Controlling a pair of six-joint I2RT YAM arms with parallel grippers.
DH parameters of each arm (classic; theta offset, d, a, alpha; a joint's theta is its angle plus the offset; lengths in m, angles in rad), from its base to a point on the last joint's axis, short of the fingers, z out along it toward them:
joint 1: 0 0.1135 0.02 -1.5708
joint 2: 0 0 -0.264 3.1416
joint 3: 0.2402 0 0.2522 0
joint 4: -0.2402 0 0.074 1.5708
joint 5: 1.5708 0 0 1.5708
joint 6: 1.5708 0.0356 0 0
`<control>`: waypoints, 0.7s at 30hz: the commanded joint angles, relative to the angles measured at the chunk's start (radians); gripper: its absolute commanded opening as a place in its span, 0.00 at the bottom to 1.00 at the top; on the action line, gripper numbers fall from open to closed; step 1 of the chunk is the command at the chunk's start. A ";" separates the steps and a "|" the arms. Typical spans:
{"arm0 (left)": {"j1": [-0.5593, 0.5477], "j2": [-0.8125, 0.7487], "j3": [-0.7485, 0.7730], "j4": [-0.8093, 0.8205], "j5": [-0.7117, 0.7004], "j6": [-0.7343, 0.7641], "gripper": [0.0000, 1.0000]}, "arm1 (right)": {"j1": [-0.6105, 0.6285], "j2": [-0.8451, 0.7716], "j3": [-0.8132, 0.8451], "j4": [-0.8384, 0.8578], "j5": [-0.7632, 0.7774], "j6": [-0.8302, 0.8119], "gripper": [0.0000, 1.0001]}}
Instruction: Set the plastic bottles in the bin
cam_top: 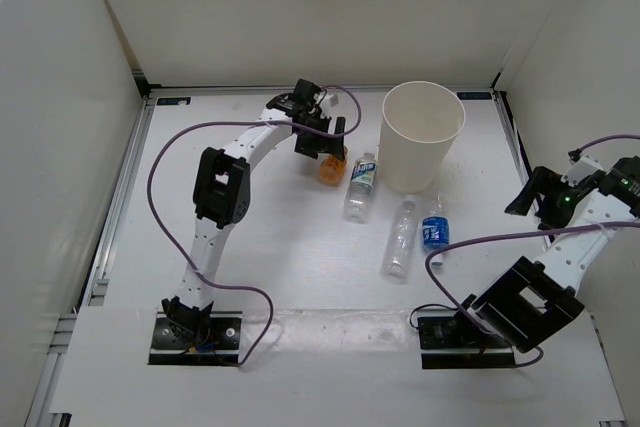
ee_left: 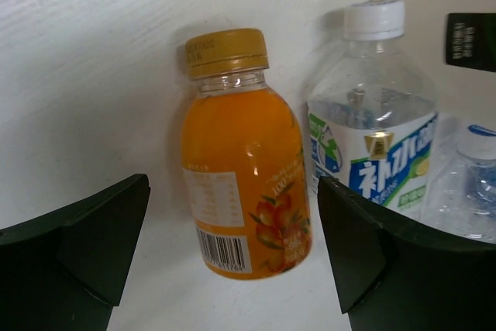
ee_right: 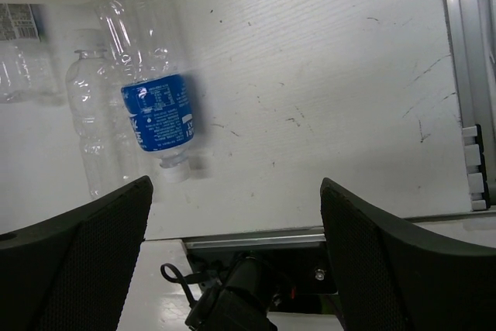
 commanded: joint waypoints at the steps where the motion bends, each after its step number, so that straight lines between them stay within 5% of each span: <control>1: -0.016 0.014 0.056 -0.068 0.031 0.003 1.00 | -0.040 -0.001 0.062 -0.044 -0.037 -0.042 0.90; 9: -0.028 0.095 0.162 -0.169 0.040 -0.028 0.96 | -0.086 0.043 0.094 -0.094 -0.073 -0.057 0.90; 15: -0.017 0.041 0.203 -0.140 0.022 -0.016 0.53 | -0.074 0.042 0.079 -0.085 -0.071 -0.046 0.90; 21: 0.015 -0.107 0.197 0.027 -0.087 -0.014 0.35 | -0.045 0.051 0.063 -0.047 -0.080 -0.006 0.90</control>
